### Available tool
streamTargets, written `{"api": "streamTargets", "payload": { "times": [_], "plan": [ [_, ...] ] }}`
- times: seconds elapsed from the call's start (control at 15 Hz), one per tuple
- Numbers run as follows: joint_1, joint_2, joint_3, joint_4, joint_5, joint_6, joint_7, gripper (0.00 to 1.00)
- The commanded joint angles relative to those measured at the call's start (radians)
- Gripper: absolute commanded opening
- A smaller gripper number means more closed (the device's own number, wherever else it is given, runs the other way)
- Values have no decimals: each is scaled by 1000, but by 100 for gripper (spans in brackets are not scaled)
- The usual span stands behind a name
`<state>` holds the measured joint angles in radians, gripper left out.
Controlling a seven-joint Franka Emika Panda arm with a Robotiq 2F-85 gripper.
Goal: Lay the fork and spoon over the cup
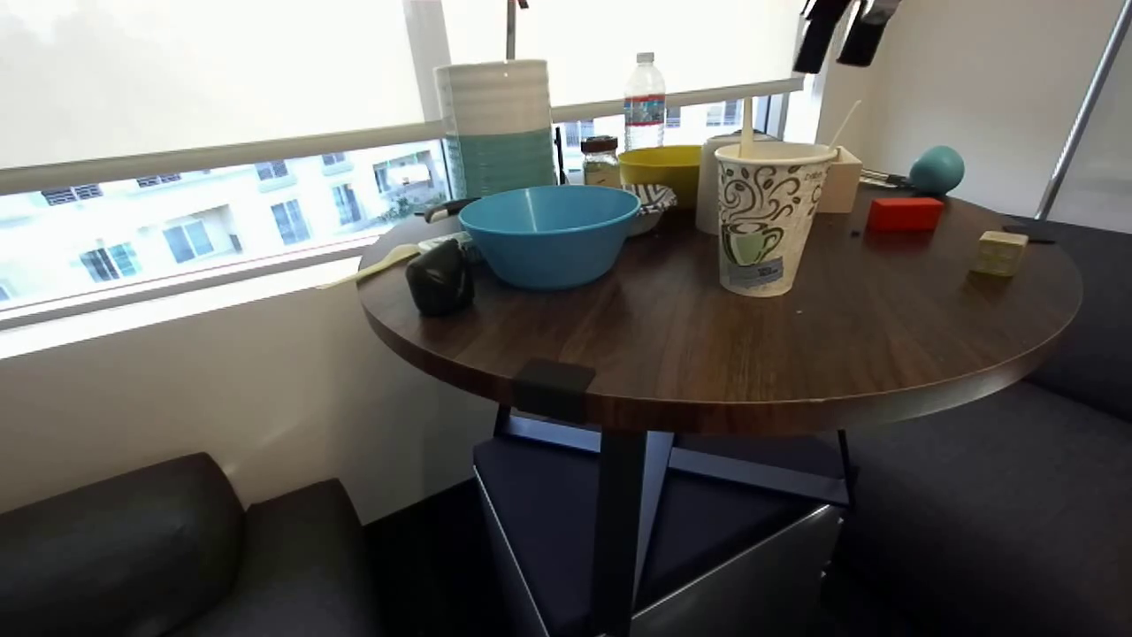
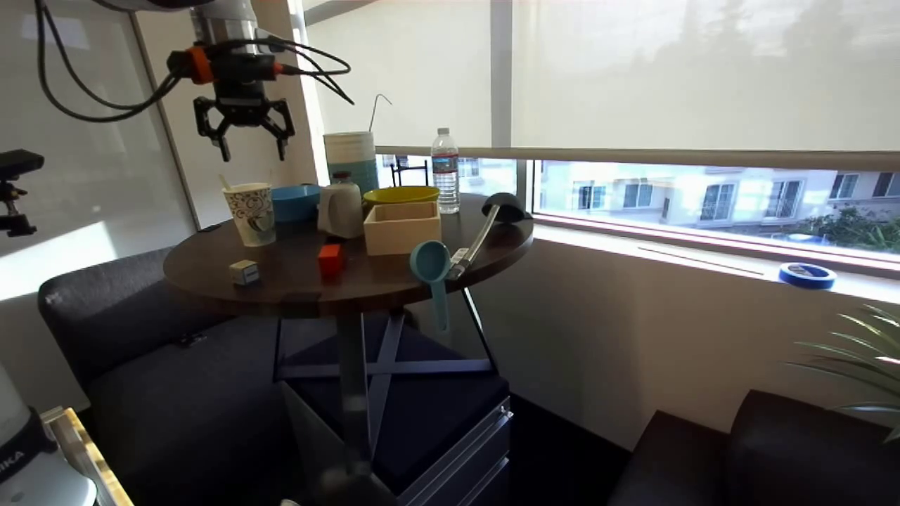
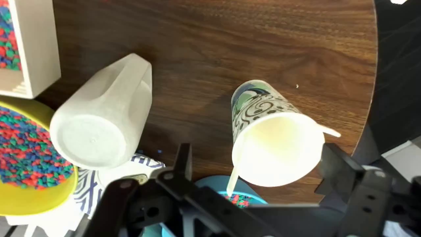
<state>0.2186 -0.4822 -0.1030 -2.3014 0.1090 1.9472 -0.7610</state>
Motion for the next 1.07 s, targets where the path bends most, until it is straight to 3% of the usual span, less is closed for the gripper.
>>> {"api": "streamTargets", "payload": {
  "times": [0.0,0.07,0.4,1.0],
  "plan": [
    [9,90,1,42,14,53,-150,100],
    [-18,41,20,6,9,35,-87,100],
    [-22,46,14,-10,22,64,-113,100],
    [17,44,-30,-52,285,179,-454,100]
  ]
}}
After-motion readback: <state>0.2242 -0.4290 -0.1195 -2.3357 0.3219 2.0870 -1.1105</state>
